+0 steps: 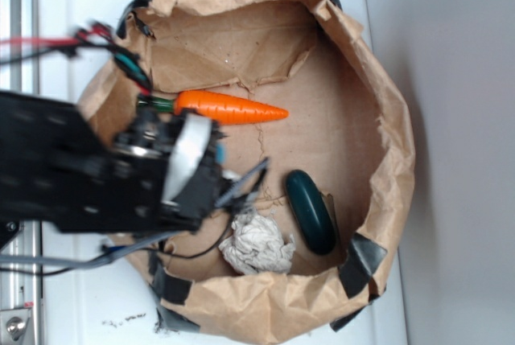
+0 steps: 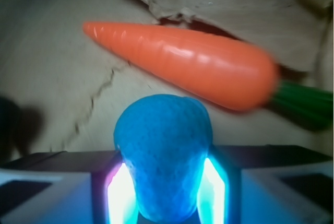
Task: Grab the blue ball.
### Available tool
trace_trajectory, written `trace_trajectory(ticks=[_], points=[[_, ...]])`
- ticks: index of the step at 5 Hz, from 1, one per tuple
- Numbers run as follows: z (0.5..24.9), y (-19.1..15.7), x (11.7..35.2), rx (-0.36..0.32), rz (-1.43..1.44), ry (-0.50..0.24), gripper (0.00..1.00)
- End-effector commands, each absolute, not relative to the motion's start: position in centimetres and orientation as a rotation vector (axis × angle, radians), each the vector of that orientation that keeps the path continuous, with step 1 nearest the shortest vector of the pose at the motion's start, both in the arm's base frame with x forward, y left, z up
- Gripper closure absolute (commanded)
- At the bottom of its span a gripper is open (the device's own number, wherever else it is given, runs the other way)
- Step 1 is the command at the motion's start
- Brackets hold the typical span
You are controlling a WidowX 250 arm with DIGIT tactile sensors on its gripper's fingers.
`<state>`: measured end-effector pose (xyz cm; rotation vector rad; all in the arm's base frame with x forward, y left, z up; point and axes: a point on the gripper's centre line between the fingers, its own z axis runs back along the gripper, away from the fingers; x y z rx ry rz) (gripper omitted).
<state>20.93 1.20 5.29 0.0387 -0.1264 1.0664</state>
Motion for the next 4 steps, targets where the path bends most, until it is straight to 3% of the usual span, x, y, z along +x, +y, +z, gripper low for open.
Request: trace_trajectory(ticks=[1, 3, 4], points=[[15.3, 1.7, 24.1, -0.129, 1.050, -0.213, 1.00], [20.2, 2.0, 24.0, -0.166, 1.042, -0.192, 1.00], [21.1, 2.1, 23.1, -0.154, 1.054, -0.233, 1.00]])
